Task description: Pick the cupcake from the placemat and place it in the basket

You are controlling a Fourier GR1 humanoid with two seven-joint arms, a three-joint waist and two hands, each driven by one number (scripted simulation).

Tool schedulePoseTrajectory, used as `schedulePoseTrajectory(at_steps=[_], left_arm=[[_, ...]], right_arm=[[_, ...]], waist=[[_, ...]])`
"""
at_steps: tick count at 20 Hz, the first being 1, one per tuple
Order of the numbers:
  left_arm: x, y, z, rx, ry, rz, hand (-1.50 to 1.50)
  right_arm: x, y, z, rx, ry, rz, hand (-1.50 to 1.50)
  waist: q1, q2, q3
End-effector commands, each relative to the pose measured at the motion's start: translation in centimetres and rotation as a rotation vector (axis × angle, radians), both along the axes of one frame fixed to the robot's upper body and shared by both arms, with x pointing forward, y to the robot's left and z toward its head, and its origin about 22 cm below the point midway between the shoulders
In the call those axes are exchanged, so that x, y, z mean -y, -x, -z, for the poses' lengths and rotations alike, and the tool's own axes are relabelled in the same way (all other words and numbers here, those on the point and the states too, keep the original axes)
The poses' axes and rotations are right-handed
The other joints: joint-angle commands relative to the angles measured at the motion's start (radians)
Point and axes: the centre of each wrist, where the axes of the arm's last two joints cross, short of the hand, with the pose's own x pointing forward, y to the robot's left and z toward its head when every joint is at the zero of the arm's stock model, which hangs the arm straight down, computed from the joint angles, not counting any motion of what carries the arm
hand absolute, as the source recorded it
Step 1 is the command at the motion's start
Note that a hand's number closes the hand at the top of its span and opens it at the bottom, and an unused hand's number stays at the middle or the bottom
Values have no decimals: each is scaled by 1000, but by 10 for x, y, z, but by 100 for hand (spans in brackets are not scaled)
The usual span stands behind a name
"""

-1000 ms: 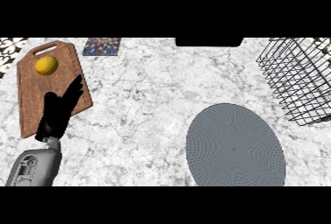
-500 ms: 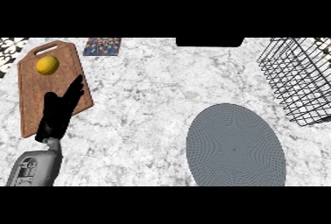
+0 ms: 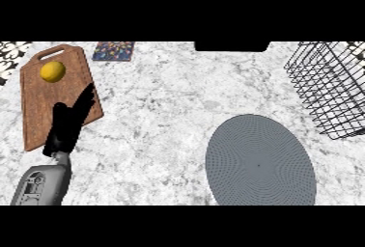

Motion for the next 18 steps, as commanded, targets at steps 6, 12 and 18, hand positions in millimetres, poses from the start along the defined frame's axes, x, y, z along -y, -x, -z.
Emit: schedulePoseTrajectory(at_steps=[6, 12, 18], left_arm=[[-1, -1, -3, -7, -1, 2, 0], [2, -4, -6, -6, -2, -5, 0], [-4, -2, -3, -1, -9, 10, 0]], right_arm=[[25, -17, 64, -66, -26, -8, 150], [33, -23, 99, -83, -276, 43, -150], [39, -21, 104, 45, -323, 18, -150]], waist=[[3, 1, 0], [4, 1, 0], [1, -2, 0]])
